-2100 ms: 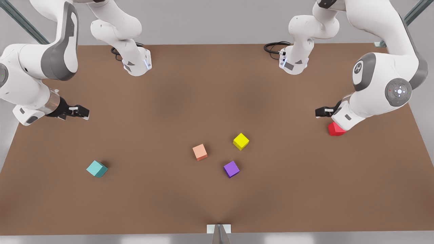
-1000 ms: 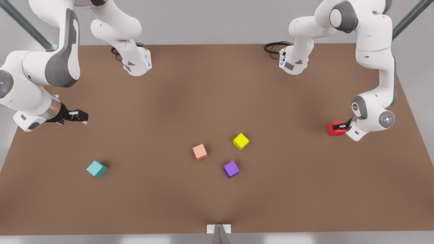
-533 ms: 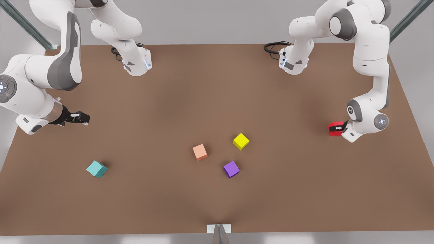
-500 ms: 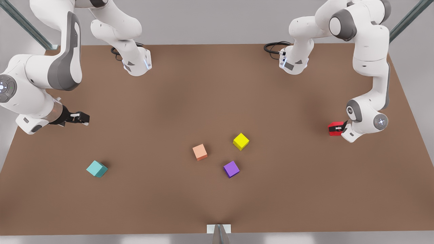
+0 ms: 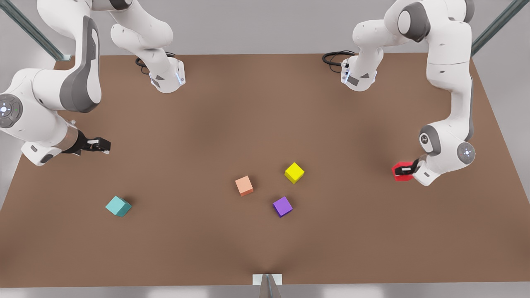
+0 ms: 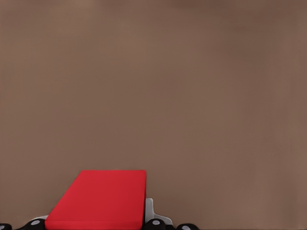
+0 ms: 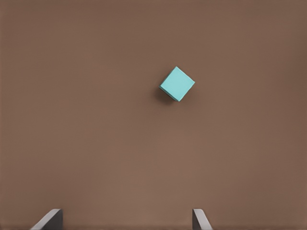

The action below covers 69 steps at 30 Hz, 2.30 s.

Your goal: Pick up red wooden cube and pass to hand red wooden cube and place in blue wooden cube

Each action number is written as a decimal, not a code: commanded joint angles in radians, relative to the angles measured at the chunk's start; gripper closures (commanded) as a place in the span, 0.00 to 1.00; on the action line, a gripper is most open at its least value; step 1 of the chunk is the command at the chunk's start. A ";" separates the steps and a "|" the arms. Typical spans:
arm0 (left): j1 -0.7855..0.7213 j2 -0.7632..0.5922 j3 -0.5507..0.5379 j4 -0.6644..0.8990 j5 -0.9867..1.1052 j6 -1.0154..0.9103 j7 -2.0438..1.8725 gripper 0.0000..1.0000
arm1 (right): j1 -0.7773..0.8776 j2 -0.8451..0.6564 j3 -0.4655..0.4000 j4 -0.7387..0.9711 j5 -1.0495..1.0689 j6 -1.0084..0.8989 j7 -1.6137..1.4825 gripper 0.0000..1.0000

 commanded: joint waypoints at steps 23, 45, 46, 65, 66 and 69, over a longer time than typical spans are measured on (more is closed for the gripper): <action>-0.064 0.480 -0.672 0.693 -0.762 -0.239 -0.104 0.32 | 0.004 0.038 0.000 0.020 0.025 0.006 -0.001 0.00; -0.127 0.503 -0.674 0.689 -0.980 -0.174 0.327 0.36 | 0.077 0.478 0.006 0.192 1.303 0.213 -1.716 0.00; -0.127 0.503 -0.674 0.689 -0.991 -0.176 0.320 0.36 | 0.079 0.483 0.007 0.195 1.306 0.219 -1.839 0.00; -0.126 0.540 -0.700 0.690 -1.017 -0.180 0.310 0.36 | 0.214 0.466 0.018 -0.012 1.614 0.294 -2.075 0.00; -0.126 0.542 -0.700 0.690 -1.017 -0.180 0.312 0.36 | 0.215 0.463 0.036 -0.027 1.625 0.294 -2.078 0.00; -0.126 0.554 -0.698 0.698 -1.017 -0.180 0.315 0.36 | 0.226 0.463 0.052 -0.038 1.653 0.299 -2.097 0.00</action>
